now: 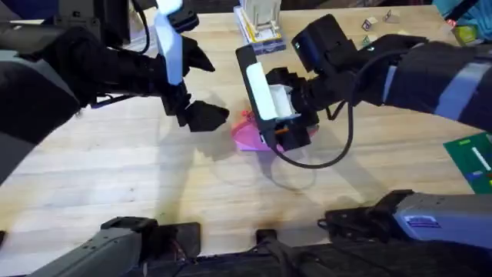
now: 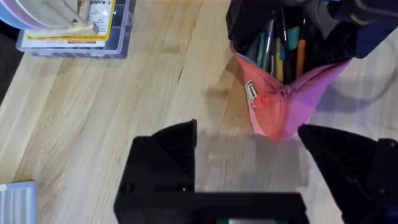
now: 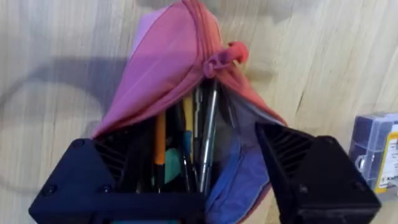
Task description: Unzip the bag, pick up the pens from the table one at a time and place them inside, then zip the bag closed.
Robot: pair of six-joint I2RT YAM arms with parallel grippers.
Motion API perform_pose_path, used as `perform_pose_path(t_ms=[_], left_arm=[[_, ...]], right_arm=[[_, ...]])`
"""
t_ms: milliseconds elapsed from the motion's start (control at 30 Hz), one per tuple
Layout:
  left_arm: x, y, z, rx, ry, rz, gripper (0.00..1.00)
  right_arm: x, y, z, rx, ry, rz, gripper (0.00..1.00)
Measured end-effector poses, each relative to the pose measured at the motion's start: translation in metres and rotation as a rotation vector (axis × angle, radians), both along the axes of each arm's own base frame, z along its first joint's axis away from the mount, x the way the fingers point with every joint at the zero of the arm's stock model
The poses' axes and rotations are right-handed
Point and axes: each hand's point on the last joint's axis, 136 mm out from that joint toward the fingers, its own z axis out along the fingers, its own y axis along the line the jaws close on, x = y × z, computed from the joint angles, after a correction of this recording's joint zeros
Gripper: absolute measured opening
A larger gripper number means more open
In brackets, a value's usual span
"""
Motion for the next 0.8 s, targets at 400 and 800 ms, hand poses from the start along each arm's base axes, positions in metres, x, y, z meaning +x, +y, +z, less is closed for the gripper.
perform_pose_path(t_ms=[400, 800], left_arm=[[0.001, 0.002, -0.001, 0.012, -0.001, 0.007, 0.994], [0.009, 0.018, -0.004, 0.034, 0.000, 0.066, 0.994]], right_arm=[[-0.004, -0.002, 0.034, 0.051, -0.077, -0.014, 0.997], [-0.009, -0.004, 0.078, 0.264, 0.019, -0.411, 0.998]])
